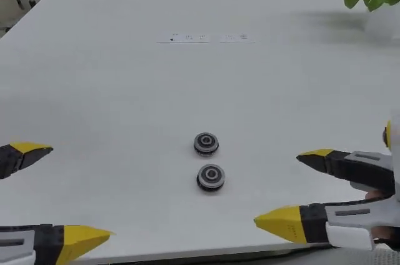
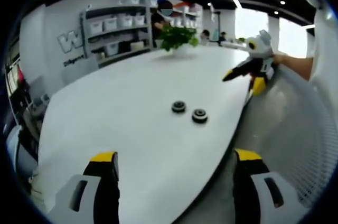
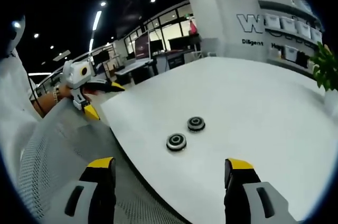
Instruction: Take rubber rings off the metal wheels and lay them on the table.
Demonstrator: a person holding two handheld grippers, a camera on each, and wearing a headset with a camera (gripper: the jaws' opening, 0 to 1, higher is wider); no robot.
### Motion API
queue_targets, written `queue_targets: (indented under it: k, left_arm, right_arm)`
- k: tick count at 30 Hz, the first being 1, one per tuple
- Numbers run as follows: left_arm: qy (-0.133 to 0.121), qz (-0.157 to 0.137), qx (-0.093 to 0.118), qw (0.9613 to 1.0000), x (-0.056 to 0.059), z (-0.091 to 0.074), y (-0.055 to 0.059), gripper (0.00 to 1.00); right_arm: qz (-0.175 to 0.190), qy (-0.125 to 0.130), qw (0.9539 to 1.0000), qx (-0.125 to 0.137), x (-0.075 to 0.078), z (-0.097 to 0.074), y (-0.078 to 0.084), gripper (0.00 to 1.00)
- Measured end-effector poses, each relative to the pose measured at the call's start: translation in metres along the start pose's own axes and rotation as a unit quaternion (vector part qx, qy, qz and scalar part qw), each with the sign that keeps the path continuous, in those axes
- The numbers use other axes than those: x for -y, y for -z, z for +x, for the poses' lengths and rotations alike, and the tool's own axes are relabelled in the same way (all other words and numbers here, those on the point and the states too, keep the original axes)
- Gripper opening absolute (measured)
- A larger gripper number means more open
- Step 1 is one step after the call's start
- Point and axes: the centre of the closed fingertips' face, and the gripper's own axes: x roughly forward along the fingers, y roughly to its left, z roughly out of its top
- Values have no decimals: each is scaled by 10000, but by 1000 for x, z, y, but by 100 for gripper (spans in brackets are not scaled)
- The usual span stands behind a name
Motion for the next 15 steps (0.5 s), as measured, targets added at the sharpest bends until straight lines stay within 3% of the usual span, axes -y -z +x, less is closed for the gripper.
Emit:
queue_targets:
  k: [3, 6, 11, 15]
  left_arm:
    - [-158, 27, -54, 9999, -4, -1, 1, 88]
    - [-164, 48, -133, 9998, -4, -1, 4, 89]
    - [-157, -227, 144, 9995, -8, -3, 0, 89]
    - [-298, -258, 16, 9992, -13, -4, 6, 88]
  right_arm:
    - [-15, -9, 9999, -117, 0, 0, 5, 82]
    - [-14, -88, 9999, -85, -3, 1, 3, 82]
    - [-26, -196, 9997, -113, -6, 2, 4, 82]
    - [10, -272, 9995, -135, -8, 2, 6, 82]
